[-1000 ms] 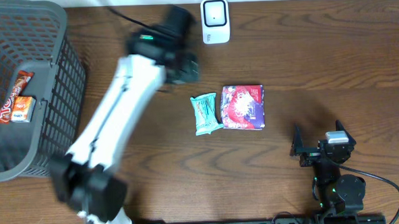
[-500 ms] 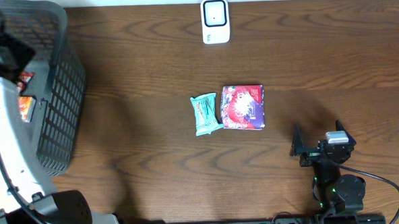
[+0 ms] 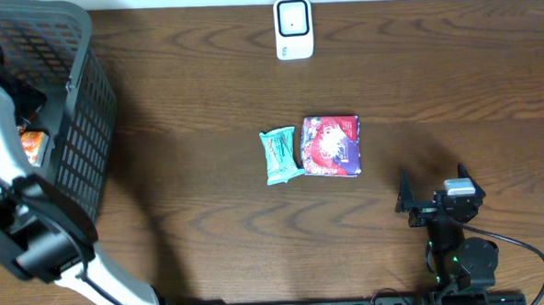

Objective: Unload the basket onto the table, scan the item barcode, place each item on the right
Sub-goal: 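Reach the left gripper into the basket and grasp the small orange box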

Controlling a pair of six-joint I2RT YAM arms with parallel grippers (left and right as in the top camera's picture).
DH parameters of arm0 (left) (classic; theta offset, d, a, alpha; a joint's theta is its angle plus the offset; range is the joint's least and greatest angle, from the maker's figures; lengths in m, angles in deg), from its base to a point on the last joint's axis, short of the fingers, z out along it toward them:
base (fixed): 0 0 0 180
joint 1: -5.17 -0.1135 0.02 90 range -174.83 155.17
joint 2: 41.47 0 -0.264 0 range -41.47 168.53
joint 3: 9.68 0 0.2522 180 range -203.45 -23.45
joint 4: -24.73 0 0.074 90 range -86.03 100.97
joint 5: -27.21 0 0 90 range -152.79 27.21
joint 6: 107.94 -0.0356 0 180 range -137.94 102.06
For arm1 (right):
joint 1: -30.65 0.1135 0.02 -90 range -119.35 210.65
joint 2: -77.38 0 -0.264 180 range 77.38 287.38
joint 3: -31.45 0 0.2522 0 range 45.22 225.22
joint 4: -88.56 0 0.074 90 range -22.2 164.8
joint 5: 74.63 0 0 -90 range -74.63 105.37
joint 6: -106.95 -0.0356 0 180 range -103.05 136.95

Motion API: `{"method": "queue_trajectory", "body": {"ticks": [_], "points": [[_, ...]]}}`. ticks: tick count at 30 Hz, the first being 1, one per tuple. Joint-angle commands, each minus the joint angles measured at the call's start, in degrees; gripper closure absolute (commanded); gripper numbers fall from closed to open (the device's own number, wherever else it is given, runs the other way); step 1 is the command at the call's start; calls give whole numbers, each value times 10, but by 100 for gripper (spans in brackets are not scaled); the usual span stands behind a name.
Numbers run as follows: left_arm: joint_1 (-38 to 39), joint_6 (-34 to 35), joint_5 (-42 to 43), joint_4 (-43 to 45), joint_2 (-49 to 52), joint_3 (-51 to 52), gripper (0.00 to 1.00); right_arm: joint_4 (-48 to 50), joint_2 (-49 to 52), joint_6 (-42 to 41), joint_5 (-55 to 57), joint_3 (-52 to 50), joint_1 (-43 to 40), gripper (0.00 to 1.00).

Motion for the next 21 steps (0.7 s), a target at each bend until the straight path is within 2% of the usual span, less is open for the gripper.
{"method": "queue_trajectory", "body": {"ticks": [1, 7, 15, 16, 18, 21], "points": [[-2, -64, -6, 0, 48, 5, 2, -2, -2, 7, -1, -1, -4, 1], [-4, -64, -6, 24, 113, 5, 2, -2, -2, 7, -1, -1, -4, 1], [-4, -63, -5, 47, 152, 5, 3, -2, -2, 7, -1, -1, -4, 1], [-4, -63, -3, 46, 155, 5, 6, -2, -2, 7, -1, -1, -4, 1], [-4, -63, -3, 43, 159, 5, 20, -2, -2, 7, -1, -1, -4, 1], [-4, -63, -3, 30, 161, 5, 54, -2, -2, 7, -1, -1, -4, 1]]}}
